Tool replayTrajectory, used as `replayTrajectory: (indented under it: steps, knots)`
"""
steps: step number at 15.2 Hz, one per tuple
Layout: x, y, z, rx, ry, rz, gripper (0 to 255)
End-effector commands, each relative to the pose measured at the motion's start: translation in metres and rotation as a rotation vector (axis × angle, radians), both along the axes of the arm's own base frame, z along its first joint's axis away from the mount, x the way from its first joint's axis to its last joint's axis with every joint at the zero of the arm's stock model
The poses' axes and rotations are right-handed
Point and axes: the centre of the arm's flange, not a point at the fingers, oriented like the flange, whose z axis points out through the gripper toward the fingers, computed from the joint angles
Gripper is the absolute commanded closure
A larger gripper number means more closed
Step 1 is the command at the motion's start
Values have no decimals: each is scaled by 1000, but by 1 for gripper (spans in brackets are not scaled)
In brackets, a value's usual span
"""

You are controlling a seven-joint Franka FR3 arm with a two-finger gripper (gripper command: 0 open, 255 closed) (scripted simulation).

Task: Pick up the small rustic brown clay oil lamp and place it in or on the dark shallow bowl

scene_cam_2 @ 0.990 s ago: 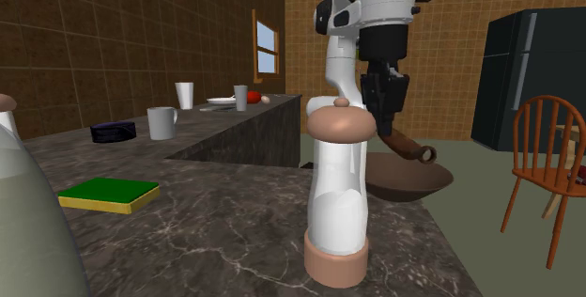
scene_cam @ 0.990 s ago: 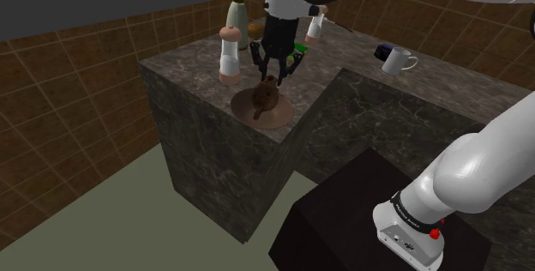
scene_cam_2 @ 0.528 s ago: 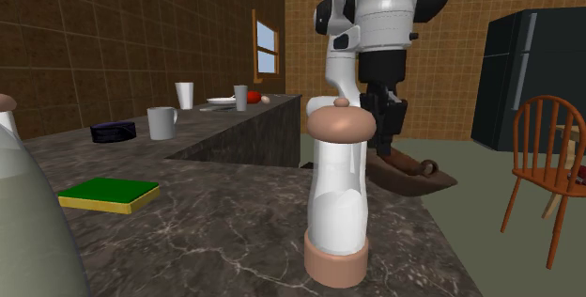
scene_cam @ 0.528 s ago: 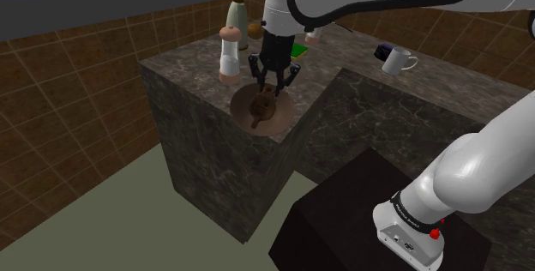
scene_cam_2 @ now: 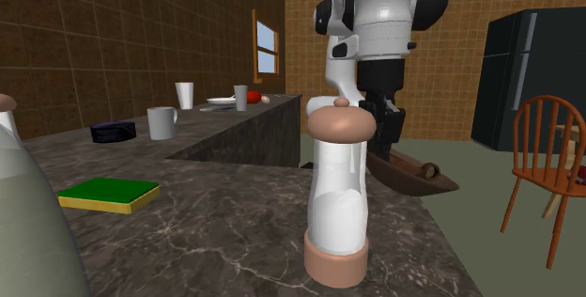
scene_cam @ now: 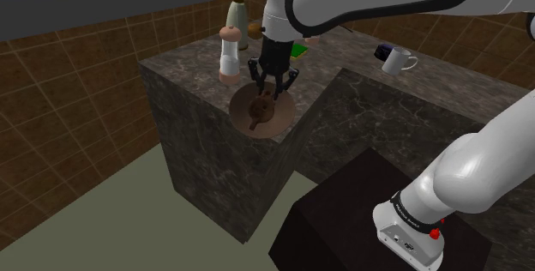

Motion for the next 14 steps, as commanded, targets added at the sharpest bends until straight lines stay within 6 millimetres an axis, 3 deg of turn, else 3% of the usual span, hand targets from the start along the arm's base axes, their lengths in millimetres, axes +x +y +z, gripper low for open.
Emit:
replayTrajectory:
  steps: [1, 2, 3, 8, 12, 14]
  knots:
    - [-1, 1, -2, -1, 4, 3, 255]
    - [-1, 1, -2, -1, 4, 3, 255]
    - [-1, 1, -2, -1, 4, 3, 0]
    - [-1, 1, -2, -1, 4, 3, 0]
    - [1, 0, 48, -1, 4, 3, 0]
    - [1, 0, 48, -1, 4, 3, 0]
